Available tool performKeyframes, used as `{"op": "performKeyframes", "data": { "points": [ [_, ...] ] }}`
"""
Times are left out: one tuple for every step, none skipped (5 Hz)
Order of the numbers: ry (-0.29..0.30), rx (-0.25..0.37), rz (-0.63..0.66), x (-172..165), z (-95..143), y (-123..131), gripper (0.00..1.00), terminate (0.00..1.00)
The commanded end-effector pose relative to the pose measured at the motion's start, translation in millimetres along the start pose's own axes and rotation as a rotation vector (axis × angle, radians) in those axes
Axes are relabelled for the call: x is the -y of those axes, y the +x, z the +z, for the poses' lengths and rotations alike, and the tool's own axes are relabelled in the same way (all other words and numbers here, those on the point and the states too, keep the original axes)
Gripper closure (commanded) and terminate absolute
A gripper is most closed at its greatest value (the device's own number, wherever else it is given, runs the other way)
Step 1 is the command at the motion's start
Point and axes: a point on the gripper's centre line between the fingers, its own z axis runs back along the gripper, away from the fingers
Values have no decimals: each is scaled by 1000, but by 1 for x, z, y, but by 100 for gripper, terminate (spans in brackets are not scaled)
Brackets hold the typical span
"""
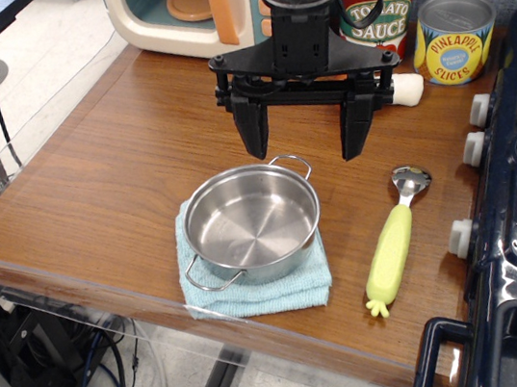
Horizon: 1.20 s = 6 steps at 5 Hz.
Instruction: Place the mushroom in the pot
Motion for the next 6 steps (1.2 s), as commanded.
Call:
{"op": "performKeyframes", "data": {
  "points": [
    [0, 0, 0, 0, 0, 0, 0, 0],
    [28, -5, 26, 11, -6, 20, 0, 0],
    [29, 0, 78, 16, -8, 53, 0, 0],
    [15, 0, 135, 19, -8, 86, 0, 0],
    [24, 19, 179, 25, -17, 117, 0, 0],
    [64, 45, 193, 27, -31, 144, 0, 0]
  ]
}}
